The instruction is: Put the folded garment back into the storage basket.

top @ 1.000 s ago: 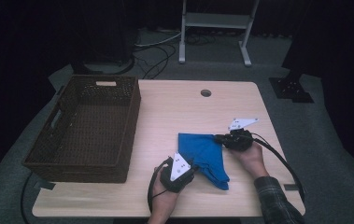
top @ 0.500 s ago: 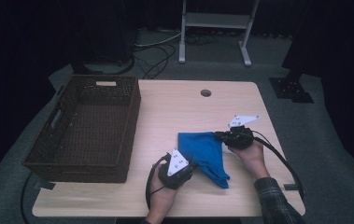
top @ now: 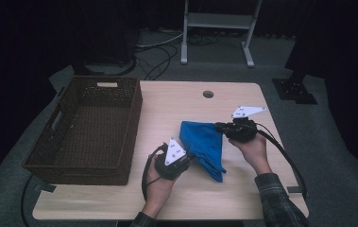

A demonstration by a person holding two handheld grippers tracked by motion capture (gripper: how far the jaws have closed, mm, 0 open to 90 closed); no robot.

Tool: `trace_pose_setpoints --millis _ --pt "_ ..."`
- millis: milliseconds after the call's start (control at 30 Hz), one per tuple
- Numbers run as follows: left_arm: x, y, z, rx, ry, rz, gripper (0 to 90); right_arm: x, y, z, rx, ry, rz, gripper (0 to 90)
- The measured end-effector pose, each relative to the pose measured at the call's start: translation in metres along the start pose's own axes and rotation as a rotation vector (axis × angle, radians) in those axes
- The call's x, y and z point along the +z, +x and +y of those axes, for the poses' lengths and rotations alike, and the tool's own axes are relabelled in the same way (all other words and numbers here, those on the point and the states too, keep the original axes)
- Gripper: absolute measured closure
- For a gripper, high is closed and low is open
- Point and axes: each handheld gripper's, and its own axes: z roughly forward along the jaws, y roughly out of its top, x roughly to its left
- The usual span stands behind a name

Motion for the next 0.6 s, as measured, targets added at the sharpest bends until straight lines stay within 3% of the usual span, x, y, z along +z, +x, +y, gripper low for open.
trace_pose_setpoints --millis 367,600 --pt "-0.008 0.014 0.017 -0.016 -0.035 -0.006 79.1 -0.001 0.006 0.022 -0.022 0.013 -0.029 83.6" --pt "-0.017 0.022 0.029 -0.026 -0.048 0.012 79.1 -0.005 0.009 0.039 -0.041 -0.001 -0.041 83.6"
